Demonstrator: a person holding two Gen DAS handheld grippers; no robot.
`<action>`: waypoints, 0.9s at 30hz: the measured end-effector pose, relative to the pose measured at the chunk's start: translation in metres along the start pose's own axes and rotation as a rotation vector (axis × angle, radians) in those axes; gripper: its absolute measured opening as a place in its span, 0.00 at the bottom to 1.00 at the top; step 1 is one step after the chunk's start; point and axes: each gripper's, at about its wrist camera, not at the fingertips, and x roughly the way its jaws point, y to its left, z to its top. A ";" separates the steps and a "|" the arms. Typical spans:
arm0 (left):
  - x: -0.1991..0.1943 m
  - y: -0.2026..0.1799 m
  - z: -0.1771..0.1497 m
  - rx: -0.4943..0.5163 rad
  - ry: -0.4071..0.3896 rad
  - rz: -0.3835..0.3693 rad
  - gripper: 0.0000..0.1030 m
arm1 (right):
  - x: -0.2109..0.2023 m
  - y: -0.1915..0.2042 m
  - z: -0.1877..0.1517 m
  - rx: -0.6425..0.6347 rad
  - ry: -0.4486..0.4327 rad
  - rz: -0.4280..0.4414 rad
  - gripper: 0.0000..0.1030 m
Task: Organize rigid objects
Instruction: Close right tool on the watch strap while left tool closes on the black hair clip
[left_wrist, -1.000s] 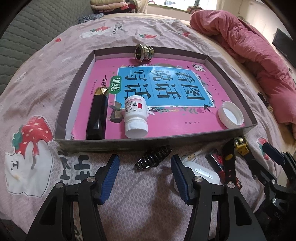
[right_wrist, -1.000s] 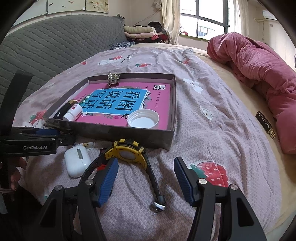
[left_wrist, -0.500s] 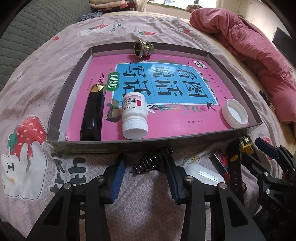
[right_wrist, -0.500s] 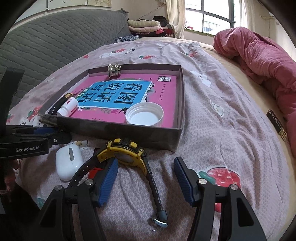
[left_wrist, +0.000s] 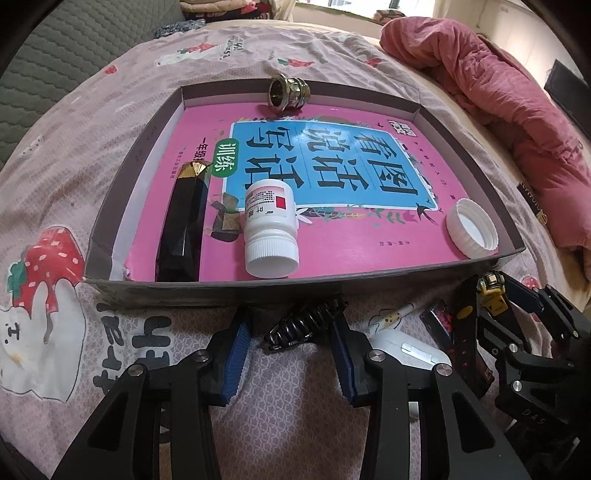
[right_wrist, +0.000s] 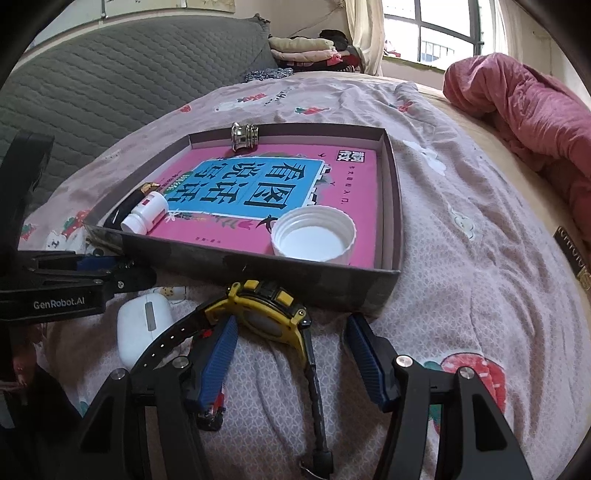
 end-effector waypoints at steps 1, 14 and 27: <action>0.000 0.000 0.000 -0.001 0.000 0.000 0.42 | 0.000 -0.001 0.000 0.006 -0.004 0.010 0.55; 0.000 -0.002 0.001 -0.005 0.000 0.005 0.42 | -0.010 0.000 0.000 0.008 -0.035 0.124 0.23; -0.007 0.002 -0.001 -0.027 -0.018 -0.014 0.32 | -0.024 -0.002 0.001 0.026 -0.086 0.157 0.21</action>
